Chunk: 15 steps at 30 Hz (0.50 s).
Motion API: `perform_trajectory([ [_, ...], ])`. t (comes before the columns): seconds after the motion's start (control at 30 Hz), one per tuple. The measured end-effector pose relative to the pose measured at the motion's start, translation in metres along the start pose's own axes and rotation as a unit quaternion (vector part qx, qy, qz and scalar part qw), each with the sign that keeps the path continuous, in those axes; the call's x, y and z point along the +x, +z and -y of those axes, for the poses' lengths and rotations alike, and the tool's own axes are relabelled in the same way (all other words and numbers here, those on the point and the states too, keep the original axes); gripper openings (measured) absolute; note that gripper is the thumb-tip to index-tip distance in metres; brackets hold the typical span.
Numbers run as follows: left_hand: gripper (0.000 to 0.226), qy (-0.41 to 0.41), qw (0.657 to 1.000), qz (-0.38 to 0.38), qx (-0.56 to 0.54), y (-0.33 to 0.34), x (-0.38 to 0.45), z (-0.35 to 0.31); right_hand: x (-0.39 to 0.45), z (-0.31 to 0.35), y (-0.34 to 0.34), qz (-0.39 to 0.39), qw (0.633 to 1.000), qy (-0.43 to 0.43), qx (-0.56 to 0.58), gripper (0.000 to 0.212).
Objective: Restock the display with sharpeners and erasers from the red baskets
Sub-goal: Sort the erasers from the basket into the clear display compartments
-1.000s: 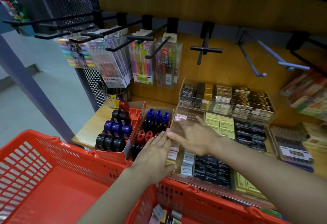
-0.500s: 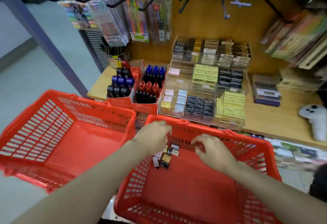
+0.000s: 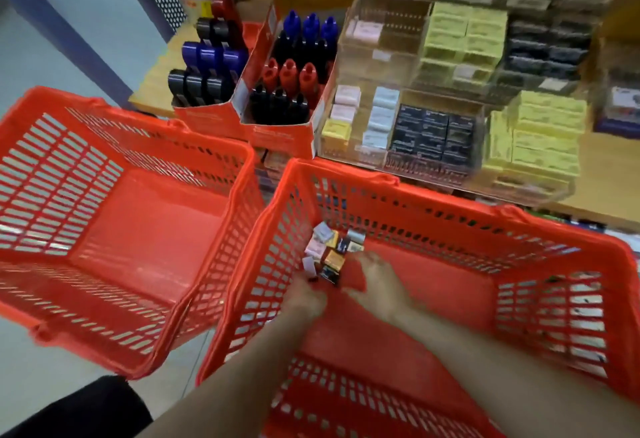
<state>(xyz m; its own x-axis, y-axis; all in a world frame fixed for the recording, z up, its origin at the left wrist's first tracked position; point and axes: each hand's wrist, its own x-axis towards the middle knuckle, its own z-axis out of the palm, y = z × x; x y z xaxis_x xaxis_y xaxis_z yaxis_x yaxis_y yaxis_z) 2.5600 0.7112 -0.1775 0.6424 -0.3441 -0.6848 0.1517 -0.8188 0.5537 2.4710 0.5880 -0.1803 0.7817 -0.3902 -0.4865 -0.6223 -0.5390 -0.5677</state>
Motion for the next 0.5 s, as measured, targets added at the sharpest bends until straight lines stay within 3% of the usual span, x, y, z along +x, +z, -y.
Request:
perform_trajectory([
  [0.1,0.044,0.003,0.998,-0.004,0.056,-0.006,0.005,0.011,0.018,0.005,0.036,-0.011,1.0,-0.006,0.012,0.065],
  [0.27,0.043,0.028,0.994,0.014,0.102,-0.007,0.006,0.034,0.041,0.009,0.059,-0.098,0.987,0.004,-0.131,0.063],
  [0.37,0.036,0.022,0.998,0.005,0.056,-0.002,0.009,0.037,0.044,0.005,0.06,-0.091,0.986,0.016,-0.138,0.071],
  [0.5,0.037,-0.063,0.996,0.025,-0.06,0.006,0.015,0.038,0.024,-0.002,0.058,-0.093,0.98,0.024,-0.175,0.077],
])
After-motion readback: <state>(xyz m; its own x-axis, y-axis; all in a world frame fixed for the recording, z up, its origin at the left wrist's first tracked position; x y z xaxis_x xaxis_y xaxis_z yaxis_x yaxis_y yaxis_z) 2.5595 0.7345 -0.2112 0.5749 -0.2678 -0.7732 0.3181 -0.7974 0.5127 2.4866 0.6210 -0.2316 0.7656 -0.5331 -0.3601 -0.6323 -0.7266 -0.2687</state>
